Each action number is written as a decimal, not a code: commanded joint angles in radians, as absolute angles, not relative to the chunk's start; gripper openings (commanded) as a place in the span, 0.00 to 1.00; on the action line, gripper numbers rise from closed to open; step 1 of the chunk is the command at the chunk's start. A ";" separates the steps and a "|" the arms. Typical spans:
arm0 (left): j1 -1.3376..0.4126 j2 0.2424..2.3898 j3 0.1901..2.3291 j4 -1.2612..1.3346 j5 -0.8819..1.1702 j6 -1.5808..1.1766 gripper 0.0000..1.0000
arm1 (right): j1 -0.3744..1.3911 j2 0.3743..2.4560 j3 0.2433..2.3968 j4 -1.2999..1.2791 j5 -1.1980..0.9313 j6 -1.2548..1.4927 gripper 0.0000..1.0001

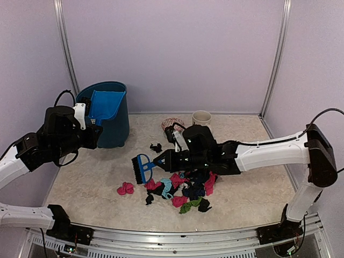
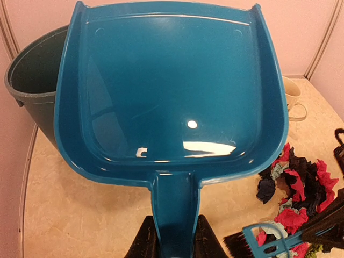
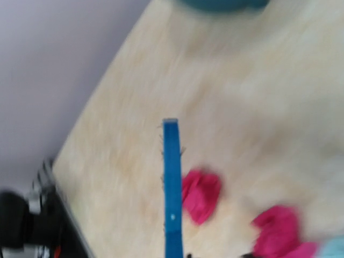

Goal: Sweep away the paper scraps from the table
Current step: Sweep the paper scraps at the center of the board.

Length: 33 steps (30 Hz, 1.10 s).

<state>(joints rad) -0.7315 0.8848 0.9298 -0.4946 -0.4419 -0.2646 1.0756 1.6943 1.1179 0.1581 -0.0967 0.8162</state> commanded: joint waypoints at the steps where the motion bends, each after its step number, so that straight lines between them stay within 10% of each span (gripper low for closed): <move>1: -0.726 0.885 0.922 -0.476 -0.445 -0.258 0.00 | 1.133 1.856 1.247 0.208 -0.258 0.806 0.00; 16: -0.726 0.882 0.920 -0.477 -0.439 -0.258 0.00 | 1.167 2.195 1.519 0.167 -0.319 0.936 0.00; 33: -0.726 0.885 0.920 -0.477 -0.432 -0.255 0.00 | 1.045 1.794 0.953 0.093 -0.100 0.986 0.00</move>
<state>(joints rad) -0.7315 0.8848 0.9298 -0.4946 -0.4404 -0.2642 1.0710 1.8771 1.0470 0.2031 -0.2008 0.9897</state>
